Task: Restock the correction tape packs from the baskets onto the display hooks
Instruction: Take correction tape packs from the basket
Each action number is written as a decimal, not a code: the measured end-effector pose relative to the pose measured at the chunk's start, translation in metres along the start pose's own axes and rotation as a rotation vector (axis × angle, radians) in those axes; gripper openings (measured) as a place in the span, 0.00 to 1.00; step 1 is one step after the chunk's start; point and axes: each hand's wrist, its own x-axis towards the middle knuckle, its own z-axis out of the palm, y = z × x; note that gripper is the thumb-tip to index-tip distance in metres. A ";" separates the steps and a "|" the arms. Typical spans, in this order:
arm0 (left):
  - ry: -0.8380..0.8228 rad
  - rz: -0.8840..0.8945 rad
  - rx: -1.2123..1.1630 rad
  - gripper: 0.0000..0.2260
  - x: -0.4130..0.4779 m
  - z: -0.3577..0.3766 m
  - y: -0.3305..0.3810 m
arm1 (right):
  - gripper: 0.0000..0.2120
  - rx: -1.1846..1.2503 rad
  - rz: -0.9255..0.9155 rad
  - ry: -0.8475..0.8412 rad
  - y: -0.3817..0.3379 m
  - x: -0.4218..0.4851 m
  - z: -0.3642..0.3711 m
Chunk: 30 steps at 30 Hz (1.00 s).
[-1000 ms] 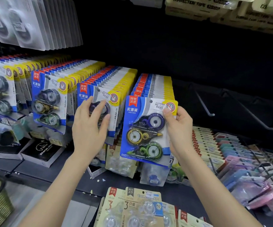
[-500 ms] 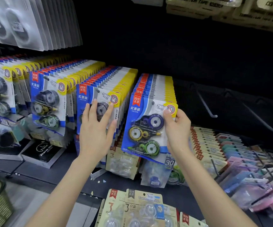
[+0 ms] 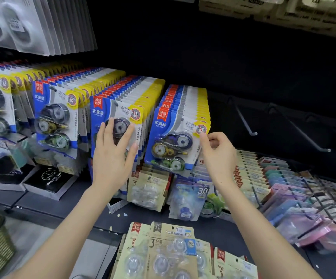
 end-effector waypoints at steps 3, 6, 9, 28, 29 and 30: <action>0.004 0.011 0.009 0.23 -0.014 -0.002 0.000 | 0.10 -0.036 0.001 -0.010 0.015 -0.019 -0.019; -0.024 0.037 0.026 0.22 -0.036 0.001 -0.001 | 0.10 -0.066 0.020 -0.103 0.045 -0.048 -0.037; -0.196 0.048 0.037 0.24 -0.067 0.009 -0.007 | 0.12 -0.040 0.114 -0.293 0.083 -0.084 -0.056; -0.847 0.376 0.068 0.26 -0.261 0.050 -0.006 | 0.28 -0.360 0.314 -1.255 0.163 -0.293 -0.110; -0.854 0.374 0.070 0.26 -0.261 0.050 -0.006 | 0.28 -0.402 0.289 -1.271 0.164 -0.296 -0.106; -0.861 0.373 0.072 0.26 -0.260 0.050 -0.007 | 0.26 -0.439 0.255 -1.272 0.165 -0.298 -0.101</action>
